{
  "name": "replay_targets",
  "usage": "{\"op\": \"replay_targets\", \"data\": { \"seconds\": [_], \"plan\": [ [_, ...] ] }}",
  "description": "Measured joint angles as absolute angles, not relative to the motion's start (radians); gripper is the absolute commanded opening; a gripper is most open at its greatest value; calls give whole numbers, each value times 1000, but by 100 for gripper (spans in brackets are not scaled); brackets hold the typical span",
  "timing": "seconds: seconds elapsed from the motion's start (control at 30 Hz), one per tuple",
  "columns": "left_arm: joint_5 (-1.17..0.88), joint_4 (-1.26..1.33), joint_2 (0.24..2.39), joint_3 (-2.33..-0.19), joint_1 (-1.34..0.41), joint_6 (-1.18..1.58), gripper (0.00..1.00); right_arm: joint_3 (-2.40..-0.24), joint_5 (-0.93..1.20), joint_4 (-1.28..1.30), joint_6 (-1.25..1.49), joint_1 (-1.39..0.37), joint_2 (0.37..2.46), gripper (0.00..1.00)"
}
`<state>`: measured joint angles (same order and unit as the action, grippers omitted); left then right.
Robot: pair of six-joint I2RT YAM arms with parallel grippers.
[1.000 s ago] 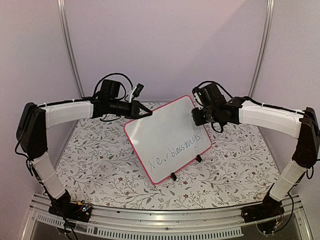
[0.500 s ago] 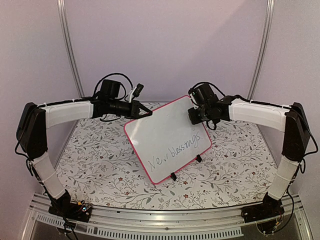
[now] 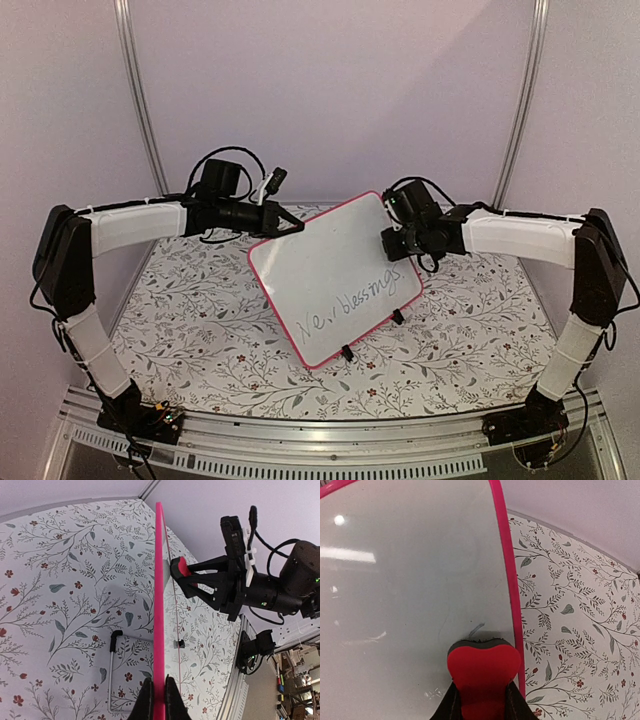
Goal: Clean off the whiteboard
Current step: Erase the whiteboard at the center of the board.
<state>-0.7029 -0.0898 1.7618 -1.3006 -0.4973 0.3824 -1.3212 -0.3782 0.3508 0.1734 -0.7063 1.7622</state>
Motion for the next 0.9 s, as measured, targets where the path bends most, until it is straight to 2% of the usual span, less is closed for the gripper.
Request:
{"op": "replay_targets", "data": {
  "seconds": [0.9],
  "plan": [
    [-702,-90,1762,-1301,-497,382,0,-1163,-346,331,230,-736,1696,0]
  ]
}}
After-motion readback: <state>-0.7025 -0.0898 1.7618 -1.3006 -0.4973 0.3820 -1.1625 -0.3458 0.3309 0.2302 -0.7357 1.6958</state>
